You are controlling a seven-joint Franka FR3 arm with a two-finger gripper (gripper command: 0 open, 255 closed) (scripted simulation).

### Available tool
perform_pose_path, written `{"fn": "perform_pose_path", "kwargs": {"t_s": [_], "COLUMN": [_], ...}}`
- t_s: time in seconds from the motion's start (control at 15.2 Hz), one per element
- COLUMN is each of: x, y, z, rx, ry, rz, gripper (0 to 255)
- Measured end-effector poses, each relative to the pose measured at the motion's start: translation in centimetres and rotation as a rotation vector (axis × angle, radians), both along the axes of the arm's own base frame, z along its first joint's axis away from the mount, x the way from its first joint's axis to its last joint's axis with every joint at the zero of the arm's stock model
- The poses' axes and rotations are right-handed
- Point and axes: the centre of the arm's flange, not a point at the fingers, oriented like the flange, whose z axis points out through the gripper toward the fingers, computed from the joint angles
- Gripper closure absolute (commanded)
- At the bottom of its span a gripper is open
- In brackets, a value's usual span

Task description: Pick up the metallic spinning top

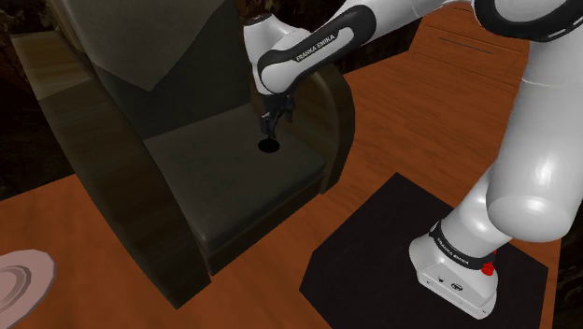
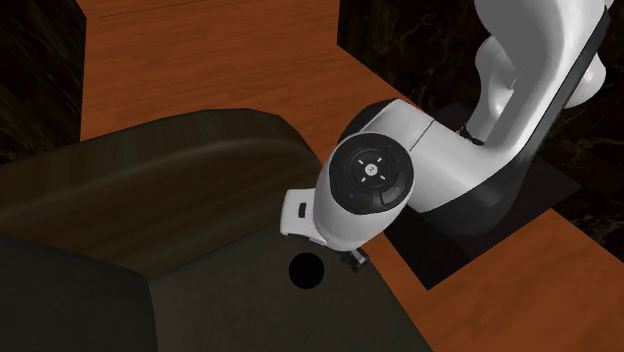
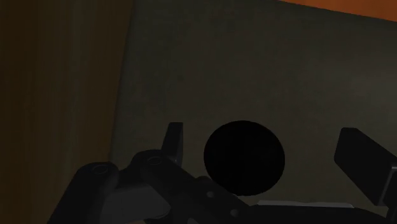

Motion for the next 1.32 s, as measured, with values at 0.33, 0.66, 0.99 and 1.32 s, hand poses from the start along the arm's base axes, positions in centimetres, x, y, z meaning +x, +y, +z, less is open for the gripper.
{"fn": "perform_pose_path", "kwargs": {"t_s": [0.33,0.66,0.99,1.32], "x": [4.6,6.3,6.4,6.7], "y": [2.4,3.0,2.9,2.9], "z": [-3.7,-7.0,-9.3,-8.8], "rx": [-0.036,-0.050,-0.051,-0.051], "ry": [-0.012,-0.015,-0.016,-0.029], "rz": [0.044,0.060,0.061,0.060], "gripper": [0,0,255,255]}}
